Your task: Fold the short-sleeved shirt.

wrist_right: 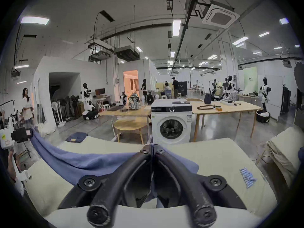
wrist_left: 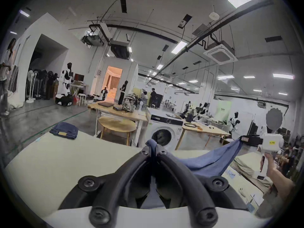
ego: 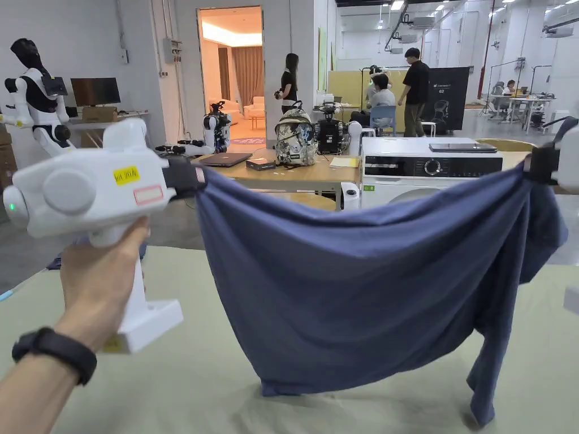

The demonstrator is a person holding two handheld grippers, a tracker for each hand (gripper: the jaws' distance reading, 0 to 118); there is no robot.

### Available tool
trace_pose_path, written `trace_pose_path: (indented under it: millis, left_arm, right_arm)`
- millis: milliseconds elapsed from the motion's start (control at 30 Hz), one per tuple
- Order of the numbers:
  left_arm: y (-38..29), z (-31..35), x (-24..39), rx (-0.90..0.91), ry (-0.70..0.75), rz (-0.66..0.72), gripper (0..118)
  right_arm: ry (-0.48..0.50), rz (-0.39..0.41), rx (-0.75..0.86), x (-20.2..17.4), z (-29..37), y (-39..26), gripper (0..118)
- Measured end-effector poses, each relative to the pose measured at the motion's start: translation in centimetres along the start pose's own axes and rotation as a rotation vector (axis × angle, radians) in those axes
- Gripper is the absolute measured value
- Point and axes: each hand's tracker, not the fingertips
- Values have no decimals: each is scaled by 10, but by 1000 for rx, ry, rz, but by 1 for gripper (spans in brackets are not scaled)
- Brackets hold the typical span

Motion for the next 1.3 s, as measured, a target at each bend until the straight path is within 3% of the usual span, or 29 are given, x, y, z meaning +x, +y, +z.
trace_pose_path:
  millis: [100,300,433,467,633,767,1000,1033,1067,1100,1133,1167,1300]
  left_arm:
    - [-43,35,16,16,35,-78,0]
    - [-146,127,5,-15,-81,9,0]
    - [-235,195,-2,-88,-4,89,0]
    - [-252,214,-2,-98,29,103,0]
    - [-306,287,3,-175,94,211,0]
    - [-331,333,-18,-210,125,183,0]
    - [-347,344,-11,-362,117,168,0]
    - [-358,342,-9,-394,137,151,0]
    - [-362,341,-7,-409,151,125,7]
    - [-365,340,-5,-425,167,104,24]
    - [-366,340,-2,-425,184,93,51]
    - [-361,339,7,-417,197,81,62]
    - [-343,339,20,-374,175,-1,64]
  right_arm:
    - [0,-26,-5,6,18,-42,0]
    - [25,-44,-55,22,92,-151,0]
    - [28,-71,-157,27,158,-249,0]
    - [-11,-92,-156,21,180,-272,0]
    - [-6,-218,-252,21,263,-361,0]
    - [-48,-316,-316,22,315,-407,0]
    - [-56,-274,-395,17,339,-443,0]
    - [-55,-266,-414,16,337,-447,5]
    - [-64,-239,-449,15,335,-449,17]
    - [-89,-216,-461,14,336,-453,41]
    - [-117,-206,-449,14,340,-454,66]
    - [-118,-207,-445,13,343,-454,67]
    - [-98,-252,-344,18,361,-432,67]
